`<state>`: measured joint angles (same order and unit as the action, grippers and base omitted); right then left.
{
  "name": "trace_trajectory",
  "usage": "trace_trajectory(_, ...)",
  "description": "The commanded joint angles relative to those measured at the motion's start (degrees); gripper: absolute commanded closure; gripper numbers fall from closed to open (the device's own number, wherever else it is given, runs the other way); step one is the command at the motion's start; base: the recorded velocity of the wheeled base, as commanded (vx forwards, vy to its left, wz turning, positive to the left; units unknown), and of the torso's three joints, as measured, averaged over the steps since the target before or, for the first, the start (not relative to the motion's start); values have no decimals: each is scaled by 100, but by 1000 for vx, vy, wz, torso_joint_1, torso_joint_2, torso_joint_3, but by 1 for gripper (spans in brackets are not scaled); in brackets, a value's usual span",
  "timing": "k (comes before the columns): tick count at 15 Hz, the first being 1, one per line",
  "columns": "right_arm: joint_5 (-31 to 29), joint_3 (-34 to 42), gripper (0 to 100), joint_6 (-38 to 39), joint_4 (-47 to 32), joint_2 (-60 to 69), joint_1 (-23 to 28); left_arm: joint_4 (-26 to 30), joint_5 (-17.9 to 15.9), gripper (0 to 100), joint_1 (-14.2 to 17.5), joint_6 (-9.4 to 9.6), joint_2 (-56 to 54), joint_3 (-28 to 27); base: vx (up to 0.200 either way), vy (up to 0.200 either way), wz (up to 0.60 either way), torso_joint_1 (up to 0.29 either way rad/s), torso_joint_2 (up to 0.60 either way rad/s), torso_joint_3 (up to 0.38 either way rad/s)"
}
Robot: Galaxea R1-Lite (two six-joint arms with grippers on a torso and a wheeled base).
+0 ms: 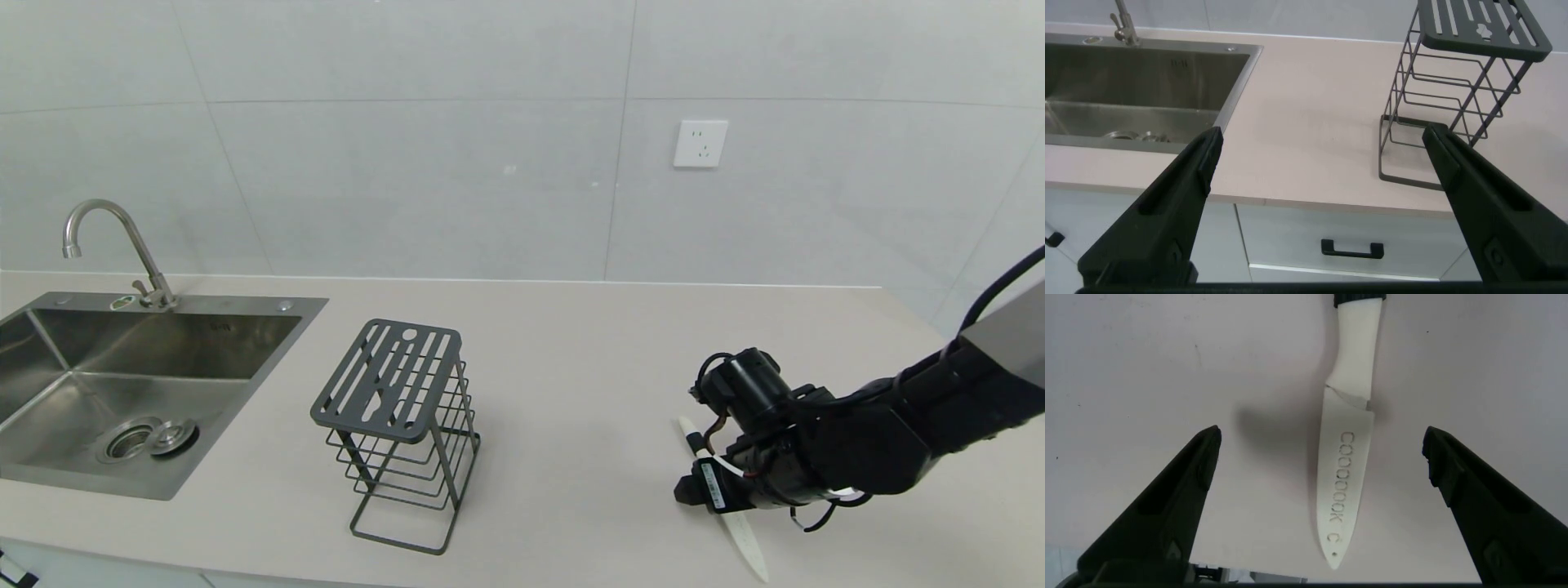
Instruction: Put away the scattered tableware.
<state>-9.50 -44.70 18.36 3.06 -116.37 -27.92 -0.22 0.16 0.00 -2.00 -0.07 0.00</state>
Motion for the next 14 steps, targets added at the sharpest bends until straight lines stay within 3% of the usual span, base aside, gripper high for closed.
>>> trace_trajectory(1, 9, -3, 0, 1, 2, -35, 6, -4, 2, 0, 0, -2, 7, 0, 0, 0, 0, 0, 0, 0)
trace_trajectory(14, 159, -3, 0, -544, 371, -237, 445, -4, -7, 0, 0, -2, 7, 0, 0, 0, 0, 0, 0, 0)
